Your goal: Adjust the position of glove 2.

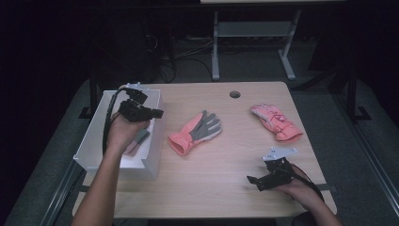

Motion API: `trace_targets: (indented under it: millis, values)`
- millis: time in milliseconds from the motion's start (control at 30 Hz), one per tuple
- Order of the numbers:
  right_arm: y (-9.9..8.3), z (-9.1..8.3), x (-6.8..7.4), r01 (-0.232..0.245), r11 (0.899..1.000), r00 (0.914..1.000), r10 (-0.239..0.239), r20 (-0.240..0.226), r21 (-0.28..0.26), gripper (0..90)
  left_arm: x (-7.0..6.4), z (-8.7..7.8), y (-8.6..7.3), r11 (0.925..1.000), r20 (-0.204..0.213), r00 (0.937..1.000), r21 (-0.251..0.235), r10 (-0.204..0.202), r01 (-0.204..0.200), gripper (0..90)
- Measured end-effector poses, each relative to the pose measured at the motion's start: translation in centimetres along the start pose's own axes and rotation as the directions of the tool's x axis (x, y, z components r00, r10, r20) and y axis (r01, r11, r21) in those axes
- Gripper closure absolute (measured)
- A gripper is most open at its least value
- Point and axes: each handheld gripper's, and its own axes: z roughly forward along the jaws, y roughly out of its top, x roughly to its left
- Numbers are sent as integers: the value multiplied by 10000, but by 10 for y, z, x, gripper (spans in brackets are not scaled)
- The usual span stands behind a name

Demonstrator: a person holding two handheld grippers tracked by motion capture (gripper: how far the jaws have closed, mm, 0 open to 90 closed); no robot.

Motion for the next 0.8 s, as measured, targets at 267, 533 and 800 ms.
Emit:
trace_targets:
  millis: [267,533,800]
  values:
    - [0,0,0,1,10000,10000,-1,-48,-23,19,-36,27,23,9989,288,9986,139,433,-437,897]
    - [0,0,-1,21,10000,10000,-21,-22,-13,19,-58,61,31,9966,599,9957,373,708,-731,897]
    - [-1,1,-1,77,10000,10000,-77,-24,25,19,-66,103,29,9935,40,9953,604,969,-969,897]
